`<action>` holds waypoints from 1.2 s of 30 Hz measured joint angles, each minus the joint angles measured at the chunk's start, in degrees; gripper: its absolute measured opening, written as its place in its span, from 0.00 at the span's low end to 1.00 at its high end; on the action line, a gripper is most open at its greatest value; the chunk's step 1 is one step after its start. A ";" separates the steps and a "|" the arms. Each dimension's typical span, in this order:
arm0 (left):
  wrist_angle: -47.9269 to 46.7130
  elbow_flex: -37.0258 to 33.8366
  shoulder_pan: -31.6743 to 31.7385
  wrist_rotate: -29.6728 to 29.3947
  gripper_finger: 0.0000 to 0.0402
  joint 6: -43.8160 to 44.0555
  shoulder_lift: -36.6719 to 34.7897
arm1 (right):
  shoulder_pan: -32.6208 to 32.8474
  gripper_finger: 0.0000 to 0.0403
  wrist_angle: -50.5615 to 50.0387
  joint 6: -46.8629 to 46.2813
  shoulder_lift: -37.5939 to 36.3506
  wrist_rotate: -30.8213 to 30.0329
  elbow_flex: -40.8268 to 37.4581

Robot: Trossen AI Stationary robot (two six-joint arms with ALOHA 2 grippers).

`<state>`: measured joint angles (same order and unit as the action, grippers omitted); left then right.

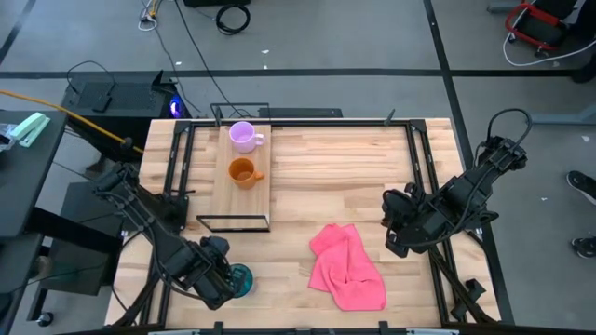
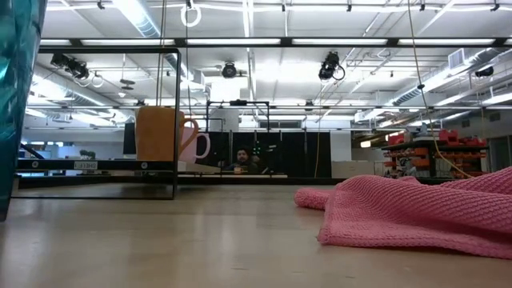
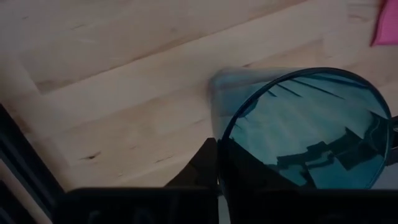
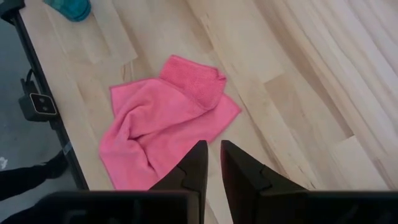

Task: Stack small to large cups/mugs on shelf
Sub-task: Put the blue cup on the shelf

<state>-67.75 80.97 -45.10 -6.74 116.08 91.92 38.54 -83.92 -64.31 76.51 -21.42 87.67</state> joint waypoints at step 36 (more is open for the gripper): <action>-22.10 48.43 11.23 -24.57 0.03 -28.98 -3.36 | -0.02 0.12 -0.02 2.60 0.02 -1.33 -0.01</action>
<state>-89.85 129.40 -33.87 -31.31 87.11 88.56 38.52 -83.94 -61.72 76.53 -22.74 87.66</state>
